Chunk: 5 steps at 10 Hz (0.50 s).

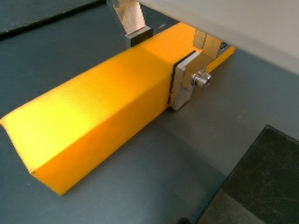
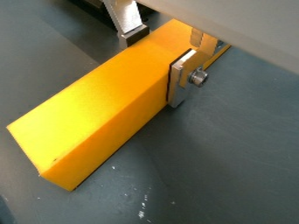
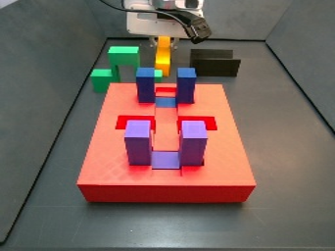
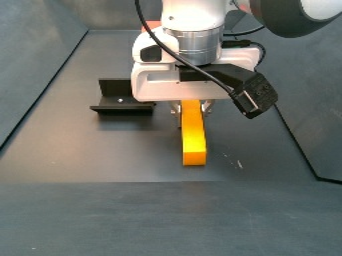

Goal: Pick up the yellow object. Move up. Move to above the board. Insert the yellow object.
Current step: Pick up the yellow object.

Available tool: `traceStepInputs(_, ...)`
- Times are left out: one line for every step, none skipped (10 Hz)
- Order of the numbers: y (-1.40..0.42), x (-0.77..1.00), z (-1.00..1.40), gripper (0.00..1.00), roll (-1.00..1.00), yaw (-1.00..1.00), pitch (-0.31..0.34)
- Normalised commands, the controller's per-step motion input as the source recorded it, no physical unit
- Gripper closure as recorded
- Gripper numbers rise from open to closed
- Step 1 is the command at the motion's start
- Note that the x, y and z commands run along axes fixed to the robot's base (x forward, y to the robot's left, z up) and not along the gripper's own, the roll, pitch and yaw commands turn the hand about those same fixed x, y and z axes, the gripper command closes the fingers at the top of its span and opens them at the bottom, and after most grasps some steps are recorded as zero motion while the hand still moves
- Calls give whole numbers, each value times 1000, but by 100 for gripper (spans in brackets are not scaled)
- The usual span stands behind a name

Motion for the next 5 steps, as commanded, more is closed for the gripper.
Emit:
traceStepInputs(0, 0, 0, 100, 0, 0, 0)
traceStepInputs(0, 0, 0, 100, 0, 0, 0)
traceStepInputs(0, 0, 0, 100, 0, 0, 0)
traceStepInputs(0, 0, 0, 100, 0, 0, 0)
traceStepInputs(0, 0, 0, 100, 0, 0, 0)
